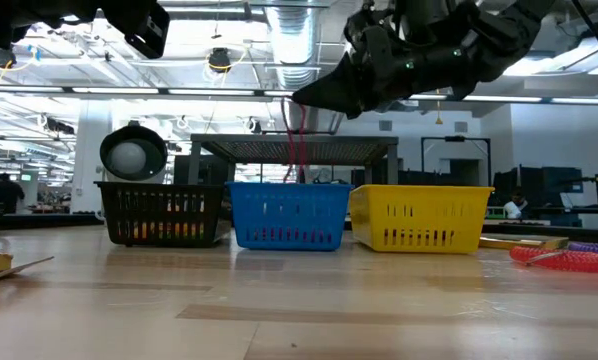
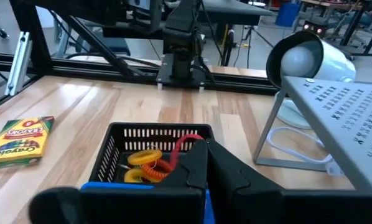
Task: Pick & Place Office Desk Supplies
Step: Put the red rubber band into the blue basket
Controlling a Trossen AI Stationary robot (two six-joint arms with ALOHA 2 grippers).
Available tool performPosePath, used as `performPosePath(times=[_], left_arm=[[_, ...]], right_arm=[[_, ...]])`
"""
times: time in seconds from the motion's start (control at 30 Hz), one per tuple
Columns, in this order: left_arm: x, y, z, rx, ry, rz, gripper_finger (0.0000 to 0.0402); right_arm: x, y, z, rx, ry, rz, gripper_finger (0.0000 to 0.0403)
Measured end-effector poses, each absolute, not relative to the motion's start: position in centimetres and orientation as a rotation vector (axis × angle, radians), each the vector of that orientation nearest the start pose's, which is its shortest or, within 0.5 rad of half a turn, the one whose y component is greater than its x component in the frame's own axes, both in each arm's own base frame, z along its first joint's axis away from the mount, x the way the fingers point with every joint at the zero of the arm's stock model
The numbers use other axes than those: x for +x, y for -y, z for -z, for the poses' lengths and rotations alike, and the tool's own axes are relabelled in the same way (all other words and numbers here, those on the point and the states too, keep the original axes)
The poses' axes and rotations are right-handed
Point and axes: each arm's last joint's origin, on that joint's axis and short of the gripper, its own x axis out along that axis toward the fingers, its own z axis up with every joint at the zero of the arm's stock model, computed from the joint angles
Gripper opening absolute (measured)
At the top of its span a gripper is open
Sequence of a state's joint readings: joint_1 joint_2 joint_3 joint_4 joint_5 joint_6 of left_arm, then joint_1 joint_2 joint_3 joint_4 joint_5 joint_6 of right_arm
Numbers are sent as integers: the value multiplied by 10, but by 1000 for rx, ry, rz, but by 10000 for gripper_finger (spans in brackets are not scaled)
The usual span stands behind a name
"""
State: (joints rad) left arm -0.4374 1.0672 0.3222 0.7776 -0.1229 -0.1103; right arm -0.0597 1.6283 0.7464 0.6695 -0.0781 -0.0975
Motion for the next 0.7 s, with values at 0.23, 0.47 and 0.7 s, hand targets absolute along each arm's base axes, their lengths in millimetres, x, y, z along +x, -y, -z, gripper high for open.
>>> performPosePath(times=[0.23,0.47,0.7], left_arm=[[192,86,-216,-118,14,316,163],[192,86,-216,-118,14,312,163],[192,85,-215,-116,6,310,163]], right_arm=[[331,12,-191,-80,-254,-51,0],[332,2,-175,-50,-339,-77,0],[338,0,-162,-23,-345,-81,0]])
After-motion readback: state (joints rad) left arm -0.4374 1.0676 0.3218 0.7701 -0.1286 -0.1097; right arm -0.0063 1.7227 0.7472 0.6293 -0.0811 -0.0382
